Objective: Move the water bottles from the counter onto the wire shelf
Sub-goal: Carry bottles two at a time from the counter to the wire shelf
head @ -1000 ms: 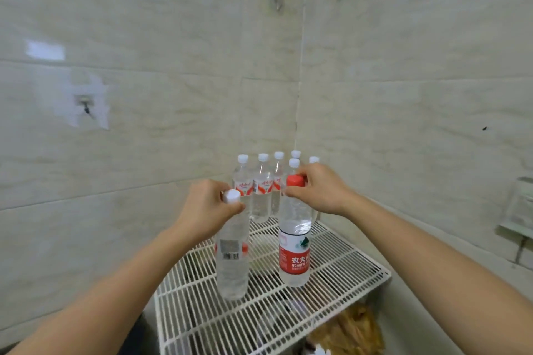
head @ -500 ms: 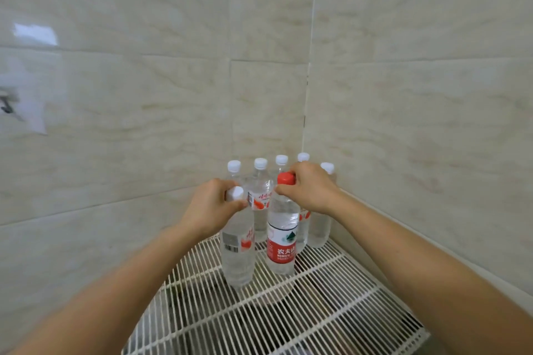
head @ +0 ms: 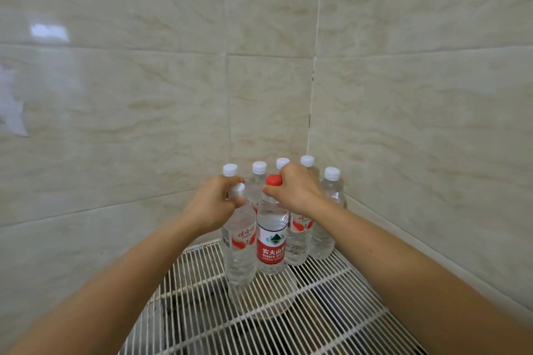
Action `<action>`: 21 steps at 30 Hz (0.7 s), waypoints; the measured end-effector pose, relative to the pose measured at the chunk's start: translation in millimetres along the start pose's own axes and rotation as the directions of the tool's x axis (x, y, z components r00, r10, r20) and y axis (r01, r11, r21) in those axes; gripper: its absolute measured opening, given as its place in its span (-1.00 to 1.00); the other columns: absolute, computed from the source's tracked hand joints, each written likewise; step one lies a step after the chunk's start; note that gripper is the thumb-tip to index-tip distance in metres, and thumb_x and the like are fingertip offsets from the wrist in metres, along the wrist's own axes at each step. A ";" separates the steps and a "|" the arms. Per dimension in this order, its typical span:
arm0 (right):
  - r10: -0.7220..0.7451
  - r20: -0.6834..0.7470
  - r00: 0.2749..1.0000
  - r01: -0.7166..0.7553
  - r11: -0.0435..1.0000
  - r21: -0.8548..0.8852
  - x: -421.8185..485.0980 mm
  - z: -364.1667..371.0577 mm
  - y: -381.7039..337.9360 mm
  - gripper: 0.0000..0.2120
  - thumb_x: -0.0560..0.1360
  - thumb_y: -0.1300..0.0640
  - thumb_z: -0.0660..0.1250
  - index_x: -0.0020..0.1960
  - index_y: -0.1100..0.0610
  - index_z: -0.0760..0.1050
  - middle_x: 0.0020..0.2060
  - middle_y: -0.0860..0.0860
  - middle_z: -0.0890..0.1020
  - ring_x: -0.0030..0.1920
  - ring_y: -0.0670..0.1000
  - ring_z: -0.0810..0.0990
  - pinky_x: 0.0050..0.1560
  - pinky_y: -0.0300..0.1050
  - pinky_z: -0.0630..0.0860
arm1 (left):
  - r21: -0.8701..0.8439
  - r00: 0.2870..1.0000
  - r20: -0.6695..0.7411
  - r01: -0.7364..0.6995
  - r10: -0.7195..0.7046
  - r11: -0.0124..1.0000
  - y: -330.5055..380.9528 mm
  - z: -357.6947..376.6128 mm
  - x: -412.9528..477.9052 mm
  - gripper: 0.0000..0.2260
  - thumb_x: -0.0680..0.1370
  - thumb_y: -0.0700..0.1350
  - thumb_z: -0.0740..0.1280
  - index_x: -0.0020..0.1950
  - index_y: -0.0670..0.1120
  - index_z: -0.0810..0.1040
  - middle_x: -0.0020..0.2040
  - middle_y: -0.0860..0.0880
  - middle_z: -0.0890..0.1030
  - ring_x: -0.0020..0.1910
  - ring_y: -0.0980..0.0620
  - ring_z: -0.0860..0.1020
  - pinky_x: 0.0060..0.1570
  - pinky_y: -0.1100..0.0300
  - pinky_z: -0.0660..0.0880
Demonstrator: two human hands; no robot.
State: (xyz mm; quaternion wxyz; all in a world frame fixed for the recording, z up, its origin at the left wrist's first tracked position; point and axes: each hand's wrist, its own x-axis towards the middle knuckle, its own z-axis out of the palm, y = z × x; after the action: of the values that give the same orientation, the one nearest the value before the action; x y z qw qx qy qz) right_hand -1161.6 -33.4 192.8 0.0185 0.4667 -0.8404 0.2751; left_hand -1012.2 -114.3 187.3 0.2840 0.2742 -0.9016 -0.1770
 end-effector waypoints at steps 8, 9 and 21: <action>0.023 -0.035 0.999 -0.023 1.000 0.002 7.0 8.7 0.6 -0.64 0.44 -0.02 0.40 -0.38 0.08 0.30 -0.42 0.02 0.44 -0.29 0.10 0.52 -0.41 -0.11 0.30 | -0.003 0.999 0.051 0.011 -0.010 1.000 -8.4 8.4 10.1 -0.68 0.53 -0.14 0.32 0.30 -0.07 0.49 0.13 -0.08 0.61 0.08 -0.04 0.53 -0.01 0.14 0.43; 0.025 -0.043 0.999 -0.024 1.000 0.009 8.0 9.6 0.0 -0.65 0.44 -0.02 0.40 -0.36 0.08 0.31 -0.41 0.02 0.45 -0.27 0.12 0.54 -0.39 -0.11 0.30 | 0.002 0.998 0.055 0.009 -0.009 1.000 -9.3 8.6 11.1 -0.67 0.53 -0.14 0.32 0.30 -0.07 0.49 0.14 -0.08 0.61 0.10 -0.05 0.53 0.01 0.13 0.43; -0.006 -0.033 0.999 0.004 0.999 -0.044 1.8 9.0 -2.9 -0.59 0.51 -0.05 0.38 -0.37 0.08 0.27 -0.42 0.00 0.40 -0.28 0.08 0.48 -0.46 -0.15 0.21 | -0.065 0.998 0.055 0.026 -0.023 0.998 -15.9 8.4 12.0 -0.63 0.54 -0.18 0.32 0.35 -0.08 0.45 0.23 -0.07 0.56 0.14 -0.02 0.50 0.15 0.09 0.43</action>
State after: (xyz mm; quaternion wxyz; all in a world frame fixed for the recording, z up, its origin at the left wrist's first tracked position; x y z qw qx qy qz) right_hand -1158.3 -40.3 187.0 0.0433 0.4636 -0.8447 0.2640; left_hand -1019.3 -132.6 178.1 0.2659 0.2709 -0.8993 -0.2173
